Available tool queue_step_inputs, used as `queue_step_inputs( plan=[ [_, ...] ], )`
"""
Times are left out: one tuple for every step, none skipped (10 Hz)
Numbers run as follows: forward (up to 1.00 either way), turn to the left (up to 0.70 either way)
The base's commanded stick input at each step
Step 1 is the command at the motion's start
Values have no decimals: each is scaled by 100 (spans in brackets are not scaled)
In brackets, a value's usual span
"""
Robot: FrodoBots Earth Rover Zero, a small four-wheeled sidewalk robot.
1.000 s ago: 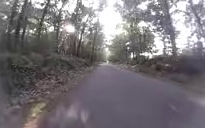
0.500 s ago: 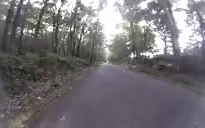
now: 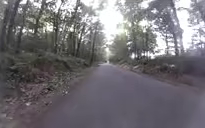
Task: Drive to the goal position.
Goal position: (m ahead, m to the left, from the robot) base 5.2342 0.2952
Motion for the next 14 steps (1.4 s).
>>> queue_step_inputs(
  plan=[
    [70, -1],
    [70, -10],
    [70, -33],
    [70, -20],
    [70, -7],
    [70, -1],
    [70, -1],
    [70, -1],
    [70, -1],
    [70, -1],
    [70, 16],
    [70, 32],
    [70, 31],
    [70, 20]
  ],
)
